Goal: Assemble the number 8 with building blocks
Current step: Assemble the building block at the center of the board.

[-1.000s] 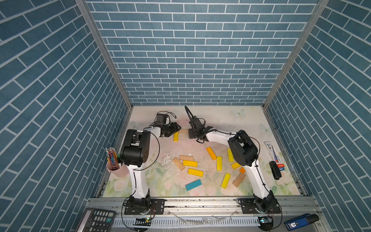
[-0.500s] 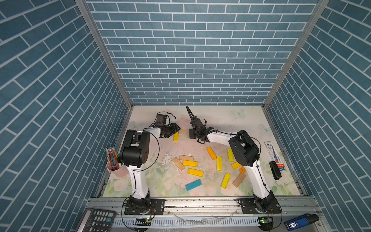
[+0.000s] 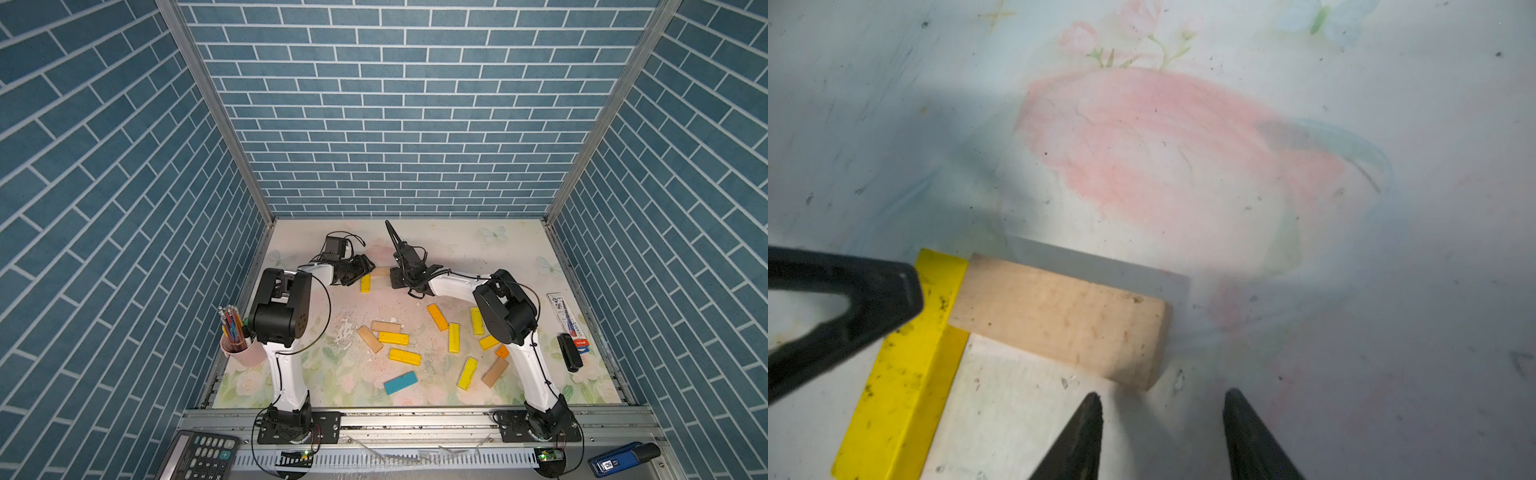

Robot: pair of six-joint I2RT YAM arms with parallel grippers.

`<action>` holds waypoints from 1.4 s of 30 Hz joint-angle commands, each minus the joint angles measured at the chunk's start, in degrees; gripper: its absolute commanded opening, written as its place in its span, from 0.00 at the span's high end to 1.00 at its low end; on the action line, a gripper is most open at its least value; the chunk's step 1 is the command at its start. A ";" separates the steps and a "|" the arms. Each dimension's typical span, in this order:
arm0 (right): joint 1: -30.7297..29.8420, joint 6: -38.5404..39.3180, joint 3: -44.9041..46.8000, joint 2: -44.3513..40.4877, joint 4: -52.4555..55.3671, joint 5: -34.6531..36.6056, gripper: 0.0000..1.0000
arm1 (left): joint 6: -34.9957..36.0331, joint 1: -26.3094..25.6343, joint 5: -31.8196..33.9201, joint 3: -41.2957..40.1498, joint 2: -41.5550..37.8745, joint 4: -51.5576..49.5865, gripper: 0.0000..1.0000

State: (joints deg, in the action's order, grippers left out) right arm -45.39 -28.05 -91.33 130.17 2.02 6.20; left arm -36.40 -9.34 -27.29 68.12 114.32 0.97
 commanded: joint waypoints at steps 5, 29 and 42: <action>-0.58 -0.07 2.89 -1.39 3.88 -1.44 0.51 | 0.32 -0.41 0.55 0.43 -0.41 -2.68 0.31; -4.16 6.16 32.21 -30.12 -1.76 -7.74 0.45 | 6.45 -1.09 10.11 -21.81 -33.52 -16.11 0.00; -6.83 5.81 39.76 -39.27 0.14 -6.08 0.44 | -3.22 -14.13 20.98 -30.65 -49.28 -34.81 0.10</action>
State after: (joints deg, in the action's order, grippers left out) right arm -51.88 -23.49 -52.69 93.76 1.39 -1.04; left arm -35.59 -21.17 -10.22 38.24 65.67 -29.39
